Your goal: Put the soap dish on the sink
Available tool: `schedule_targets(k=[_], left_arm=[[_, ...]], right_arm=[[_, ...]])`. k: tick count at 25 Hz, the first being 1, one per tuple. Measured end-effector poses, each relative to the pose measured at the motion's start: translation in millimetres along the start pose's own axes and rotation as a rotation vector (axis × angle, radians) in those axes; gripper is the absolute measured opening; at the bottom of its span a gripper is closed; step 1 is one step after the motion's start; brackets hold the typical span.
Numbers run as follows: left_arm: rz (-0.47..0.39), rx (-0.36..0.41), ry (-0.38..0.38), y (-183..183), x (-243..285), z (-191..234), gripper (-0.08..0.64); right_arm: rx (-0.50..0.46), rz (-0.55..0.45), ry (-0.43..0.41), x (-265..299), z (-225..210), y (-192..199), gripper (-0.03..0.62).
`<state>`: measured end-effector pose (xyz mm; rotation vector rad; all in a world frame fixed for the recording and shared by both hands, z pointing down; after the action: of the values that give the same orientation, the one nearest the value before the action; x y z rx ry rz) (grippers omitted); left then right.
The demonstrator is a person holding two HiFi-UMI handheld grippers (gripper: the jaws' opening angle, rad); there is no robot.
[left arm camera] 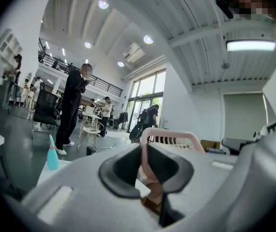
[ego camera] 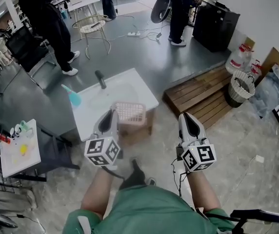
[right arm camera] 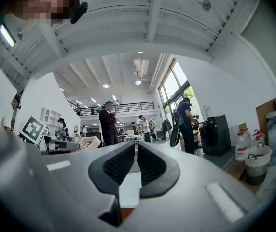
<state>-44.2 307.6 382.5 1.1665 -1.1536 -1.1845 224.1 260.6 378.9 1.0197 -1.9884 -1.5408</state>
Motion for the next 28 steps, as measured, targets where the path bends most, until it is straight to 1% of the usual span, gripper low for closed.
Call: schedule_targets(k=[3, 8, 14, 18, 23, 28], left_arm=[[0.007, -0.008, 0.001, 5, 21, 5, 0.041], [0.021, -0.036, 0.008, 21, 67, 24, 0.041], [0.039, -0.064, 0.022, 29, 143, 55, 0.041], [0.043, -0.078, 0.035, 30, 193, 80, 0.041], [0.05, -0.097, 0.05, 31, 240, 110, 0.041], [0.031, -0.131, 0.053, 34, 268, 143, 0.041]], right_arm=[[0.01, 0.022, 0.006, 13, -12, 6, 0.017], [0.006, 0.045, 0.033, 50, -35, 19, 0.017], [-0.007, 0.079, 0.068, 119, -67, 24, 0.017], [-0.014, 0.084, 0.084, 170, -84, 25, 0.017], [-0.019, 0.104, 0.1, 223, -90, 27, 0.017], [-0.033, 0.12, 0.104, 263, -87, 32, 0.017]])
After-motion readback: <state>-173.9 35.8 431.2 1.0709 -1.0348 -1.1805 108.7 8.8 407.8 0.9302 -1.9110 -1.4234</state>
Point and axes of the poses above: the fingertips, and each gripper's own axes: x forward along the fingers, z to its left, y out of its underside, the point moved 3 cm from there along -x, backward along the fingers, and after that the axes turned 8 degrees about x, right-handed, at the moved point
